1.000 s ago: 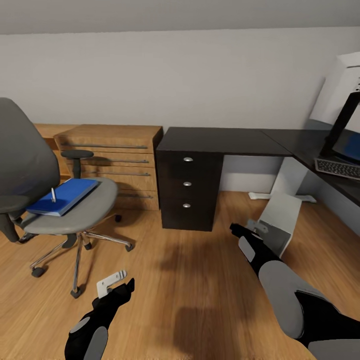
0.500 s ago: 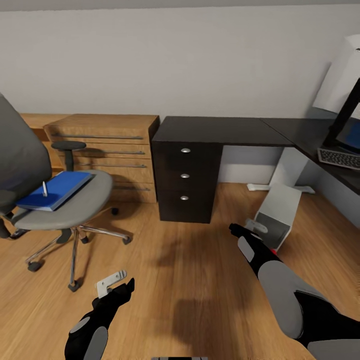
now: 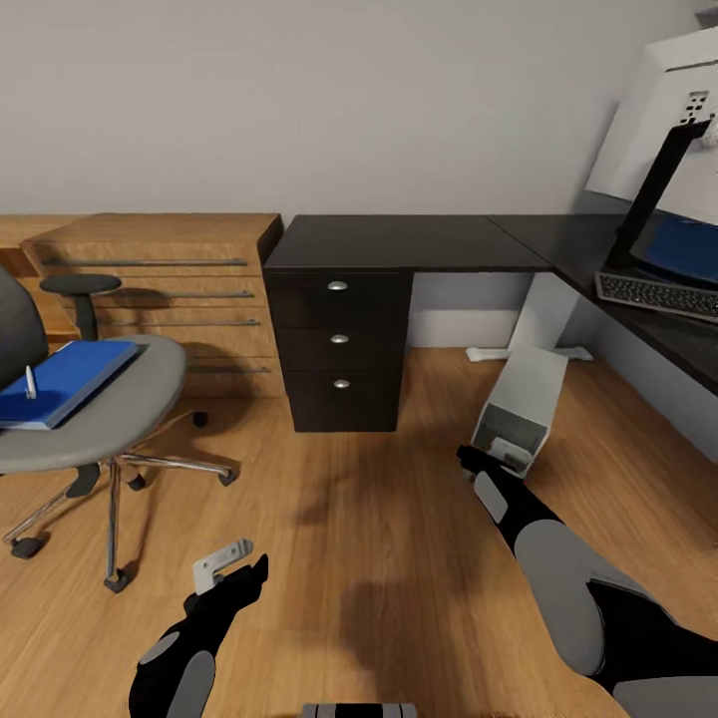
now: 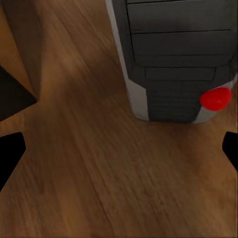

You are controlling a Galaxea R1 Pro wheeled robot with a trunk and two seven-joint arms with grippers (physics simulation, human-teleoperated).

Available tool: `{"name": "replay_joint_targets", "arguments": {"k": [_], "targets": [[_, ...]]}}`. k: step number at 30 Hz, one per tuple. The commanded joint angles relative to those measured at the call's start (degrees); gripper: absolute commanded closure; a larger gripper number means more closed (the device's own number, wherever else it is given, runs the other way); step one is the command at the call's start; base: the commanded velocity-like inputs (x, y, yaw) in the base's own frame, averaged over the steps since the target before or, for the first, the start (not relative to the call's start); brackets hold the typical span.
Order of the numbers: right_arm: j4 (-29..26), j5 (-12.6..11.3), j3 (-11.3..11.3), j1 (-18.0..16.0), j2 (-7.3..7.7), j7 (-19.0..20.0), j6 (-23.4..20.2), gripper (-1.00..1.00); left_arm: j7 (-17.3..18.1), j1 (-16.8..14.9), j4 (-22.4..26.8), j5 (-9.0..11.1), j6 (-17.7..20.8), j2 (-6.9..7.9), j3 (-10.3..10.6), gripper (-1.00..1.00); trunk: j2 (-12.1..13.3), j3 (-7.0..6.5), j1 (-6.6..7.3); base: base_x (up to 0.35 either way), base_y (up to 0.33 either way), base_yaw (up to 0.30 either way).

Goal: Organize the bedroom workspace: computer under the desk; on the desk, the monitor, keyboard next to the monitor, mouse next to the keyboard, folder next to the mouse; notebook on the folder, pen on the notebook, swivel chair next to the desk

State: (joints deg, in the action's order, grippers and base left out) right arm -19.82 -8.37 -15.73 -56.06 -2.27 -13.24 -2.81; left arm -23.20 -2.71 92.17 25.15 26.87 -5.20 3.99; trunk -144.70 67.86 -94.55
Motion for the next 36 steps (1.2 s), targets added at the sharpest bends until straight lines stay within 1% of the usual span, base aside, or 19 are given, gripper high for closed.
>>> {"name": "replay_joint_targets", "arguments": {"k": [1,15,23,26,36], "targets": [[-0.1,-0.4,0.1,0.0,-0.02,-0.2,-0.3,-1.0,-0.5,0.0,0.1,0.6,0.1,0.01,0.1,-1.0,0.0,0.2,-0.01,0.0,0.0,-0.202],[-0.1,-0.5,0.1,0.0,-0.02,-0.2,-0.3,-1.0,-0.5,0.0,0.1,0.6,0.1,0.01,0.0,-1.0,-0.2,2.29,-0.37,0.0,0.0,-0.203],[-0.1,-0.5,0.1,0.0,-0.03,-0.2,-0.3,-1.0,-0.5,0.0,0.2,0.6,0.0,0.01,-0.1,-1.0,-0.2,1.71,-0.37,0.0,0.0,-0.202],[-0.1,-0.4,0.1,0.0,-0.08,-0.2,-0.3,-1.0,-0.4,0.0,0.2,0.6,0.0,0.13,0.0,-1.0,-0.2,1.64,-0.37,0.002,0.0,-0.062],[-0.1,-0.4,0.1,0.0,-0.1,-0.2,-0.3,-1.0,-0.2,0.0,0.2,0.4,0.0,0.3,0.0,-1.0,-0.2,1.62,-0.37,0.251,-0.07,-0.006]]}}
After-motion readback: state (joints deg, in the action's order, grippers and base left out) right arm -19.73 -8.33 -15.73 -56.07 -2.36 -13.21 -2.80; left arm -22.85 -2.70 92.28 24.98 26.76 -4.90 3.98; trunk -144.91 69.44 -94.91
